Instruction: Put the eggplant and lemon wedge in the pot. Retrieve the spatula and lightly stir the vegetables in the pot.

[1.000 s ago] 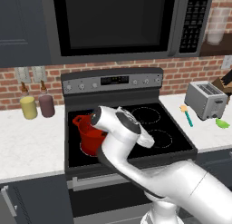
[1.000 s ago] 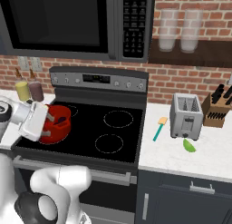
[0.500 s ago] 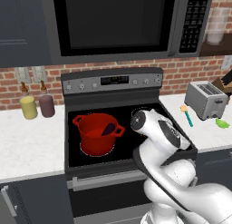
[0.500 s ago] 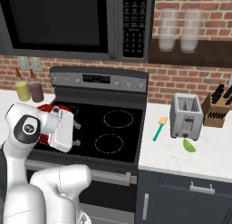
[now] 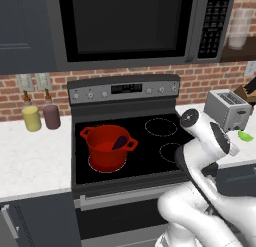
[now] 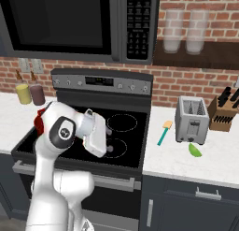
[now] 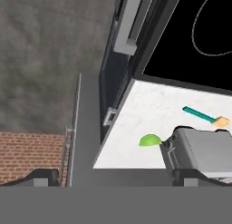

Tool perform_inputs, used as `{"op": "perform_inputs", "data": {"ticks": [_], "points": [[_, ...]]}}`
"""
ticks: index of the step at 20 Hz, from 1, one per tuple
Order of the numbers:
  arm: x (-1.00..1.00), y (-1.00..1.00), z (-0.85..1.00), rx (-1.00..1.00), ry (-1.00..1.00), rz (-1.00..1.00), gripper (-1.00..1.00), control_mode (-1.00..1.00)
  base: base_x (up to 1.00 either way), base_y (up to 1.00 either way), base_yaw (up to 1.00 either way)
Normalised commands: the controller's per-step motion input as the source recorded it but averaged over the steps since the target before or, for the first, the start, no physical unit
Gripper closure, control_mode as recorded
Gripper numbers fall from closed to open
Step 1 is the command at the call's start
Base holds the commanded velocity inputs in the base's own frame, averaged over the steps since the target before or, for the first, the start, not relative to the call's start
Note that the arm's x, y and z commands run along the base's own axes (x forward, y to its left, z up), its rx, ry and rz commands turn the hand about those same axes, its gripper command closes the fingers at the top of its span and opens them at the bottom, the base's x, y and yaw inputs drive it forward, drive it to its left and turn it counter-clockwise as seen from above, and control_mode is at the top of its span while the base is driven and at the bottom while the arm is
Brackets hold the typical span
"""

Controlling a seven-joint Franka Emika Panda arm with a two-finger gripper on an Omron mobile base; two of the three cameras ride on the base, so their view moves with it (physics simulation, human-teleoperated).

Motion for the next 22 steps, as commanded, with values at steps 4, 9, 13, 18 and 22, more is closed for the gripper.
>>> {"op": "perform_inputs", "data": {"ticks": [4, 9, 13, 18, 22], "points": [[-0.03, -1.0, 0.15, 0.13, 0.06, 0.07, -1.0, -1.0, 0.0, 0.0, 0.0], [-0.2, -1.0, 0.01, 0.06, 0.01, 0.18, -1.0, -1.0, 0.0, 0.0, 0.0], [0.0, -1.0, 0.06, 0.03, 0.06, 0.22, -1.0, -1.0, 0.0, 0.0, 0.0], [0.0, -1.0, 0.02, 0.02, 0.11, 0.24, -1.0, -1.0, 0.0, 0.0, 0.0], [0.14, -0.97, 0.06, 0.03, 0.16, 0.3, -1.0, -1.0, 0.0, 0.0, 0.0]]}}
